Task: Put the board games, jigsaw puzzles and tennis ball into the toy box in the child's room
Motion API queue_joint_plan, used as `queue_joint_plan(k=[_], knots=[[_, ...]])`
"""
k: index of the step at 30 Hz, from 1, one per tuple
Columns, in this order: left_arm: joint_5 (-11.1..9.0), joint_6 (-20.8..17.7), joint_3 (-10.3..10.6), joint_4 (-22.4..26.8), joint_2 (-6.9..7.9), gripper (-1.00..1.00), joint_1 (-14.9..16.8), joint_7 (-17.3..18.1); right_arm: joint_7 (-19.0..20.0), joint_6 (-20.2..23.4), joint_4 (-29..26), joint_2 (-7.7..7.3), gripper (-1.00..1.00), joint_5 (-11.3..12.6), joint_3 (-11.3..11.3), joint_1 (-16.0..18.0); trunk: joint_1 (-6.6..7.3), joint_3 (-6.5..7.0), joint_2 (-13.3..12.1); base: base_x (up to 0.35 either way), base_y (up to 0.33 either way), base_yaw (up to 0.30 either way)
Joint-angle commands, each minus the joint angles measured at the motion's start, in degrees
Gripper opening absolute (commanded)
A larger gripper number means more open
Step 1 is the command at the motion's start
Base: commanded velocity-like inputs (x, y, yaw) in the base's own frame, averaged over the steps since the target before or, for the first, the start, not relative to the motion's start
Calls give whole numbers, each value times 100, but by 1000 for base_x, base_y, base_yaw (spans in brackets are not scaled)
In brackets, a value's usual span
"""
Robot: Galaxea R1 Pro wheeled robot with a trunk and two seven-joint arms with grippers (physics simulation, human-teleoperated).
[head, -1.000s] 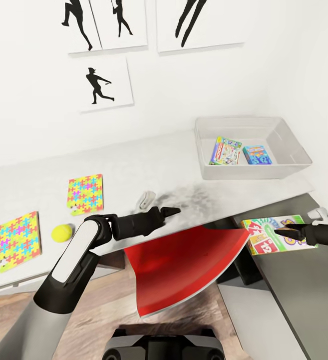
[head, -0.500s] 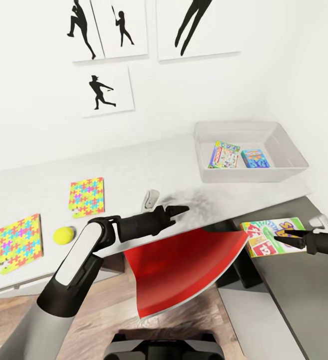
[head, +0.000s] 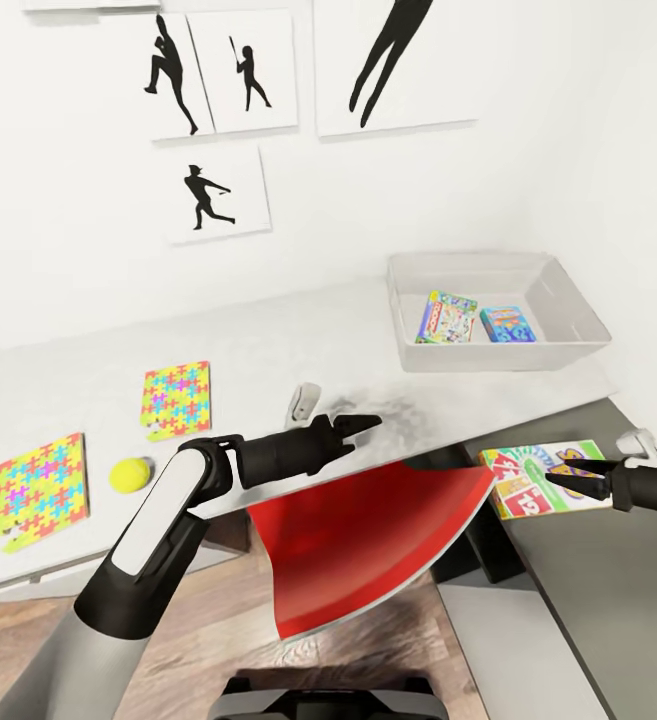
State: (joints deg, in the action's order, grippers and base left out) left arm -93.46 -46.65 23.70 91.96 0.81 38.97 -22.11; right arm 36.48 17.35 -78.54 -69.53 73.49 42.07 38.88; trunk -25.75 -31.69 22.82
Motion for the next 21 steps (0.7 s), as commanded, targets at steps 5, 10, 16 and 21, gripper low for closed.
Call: queue_joint_plan(k=[5,10,16,21], knots=[[-55,7,6,6,14,100,-20,-48,-75,28,-30,-2,100,69,29,15,-4,39,10,0,0,0],[-19,12,-8,6,26,100,-71,-48,-150,20,-51,0,100,74,29,4,-4,87,10,0,0,0],[145,14,-24,3,30,100,-113,-48,-181,17,-59,6,100,76,30,0,-4,144,10,0,0,0],[303,15,-32,-6,32,100,-128,-51,-195,16,-62,12,100,77,30,-2,-4,191,10,0,0,0]])
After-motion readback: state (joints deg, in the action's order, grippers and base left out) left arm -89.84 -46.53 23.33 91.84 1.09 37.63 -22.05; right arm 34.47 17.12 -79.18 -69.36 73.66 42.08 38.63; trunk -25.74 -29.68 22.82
